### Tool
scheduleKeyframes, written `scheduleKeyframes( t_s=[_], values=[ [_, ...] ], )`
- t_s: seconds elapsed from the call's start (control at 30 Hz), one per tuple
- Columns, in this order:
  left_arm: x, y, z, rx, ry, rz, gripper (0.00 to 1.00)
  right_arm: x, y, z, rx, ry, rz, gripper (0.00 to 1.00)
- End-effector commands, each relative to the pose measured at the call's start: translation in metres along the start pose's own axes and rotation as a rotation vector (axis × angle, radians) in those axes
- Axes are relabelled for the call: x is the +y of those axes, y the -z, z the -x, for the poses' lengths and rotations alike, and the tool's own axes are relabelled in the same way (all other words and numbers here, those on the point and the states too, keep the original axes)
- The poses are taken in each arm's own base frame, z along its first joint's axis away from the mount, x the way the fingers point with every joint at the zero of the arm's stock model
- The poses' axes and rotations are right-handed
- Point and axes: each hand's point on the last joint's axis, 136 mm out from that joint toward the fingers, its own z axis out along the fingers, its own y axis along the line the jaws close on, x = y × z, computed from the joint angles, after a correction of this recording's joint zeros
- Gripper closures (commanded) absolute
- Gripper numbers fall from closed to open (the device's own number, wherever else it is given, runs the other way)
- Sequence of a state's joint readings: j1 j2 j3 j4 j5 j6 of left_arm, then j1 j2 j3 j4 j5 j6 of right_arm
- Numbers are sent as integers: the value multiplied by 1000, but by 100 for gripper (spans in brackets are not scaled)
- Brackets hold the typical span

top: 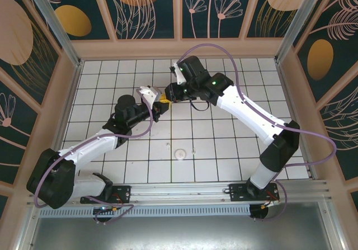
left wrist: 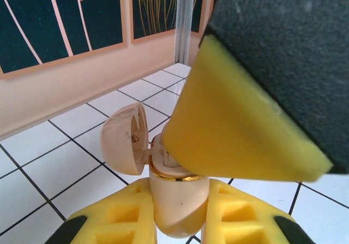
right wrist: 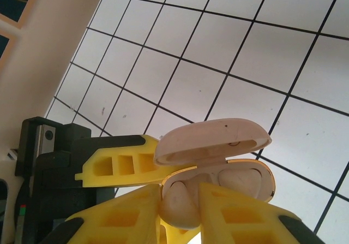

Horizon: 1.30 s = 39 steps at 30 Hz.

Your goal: Insert the wireless bluetooth earbuds into the charging case

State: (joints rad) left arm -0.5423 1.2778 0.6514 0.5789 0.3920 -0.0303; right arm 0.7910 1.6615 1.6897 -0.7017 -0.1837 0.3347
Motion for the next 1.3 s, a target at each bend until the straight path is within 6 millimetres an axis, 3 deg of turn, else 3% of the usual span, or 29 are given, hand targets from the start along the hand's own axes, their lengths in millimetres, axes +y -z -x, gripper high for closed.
scheduleKeyframes(
  t_s=[0.0, 0.47, 0.83, 1.27],
  values=[
    [-14, 4, 25, -70, -21, -63, 87, 2, 12, 0, -4, 83, 15, 78],
    [-56, 8, 34, -97, 2, -327, 86, 7, 55, -11, 29, 350, 206, 80],
    [-72, 11, 43, -102, 12, -438, 85, 15, 61, -16, 77, 476, 287, 80],
    [-74, 12, 45, -107, 17, -453, 85, 32, 86, 10, -29, 521, 316, 61]
  ],
)
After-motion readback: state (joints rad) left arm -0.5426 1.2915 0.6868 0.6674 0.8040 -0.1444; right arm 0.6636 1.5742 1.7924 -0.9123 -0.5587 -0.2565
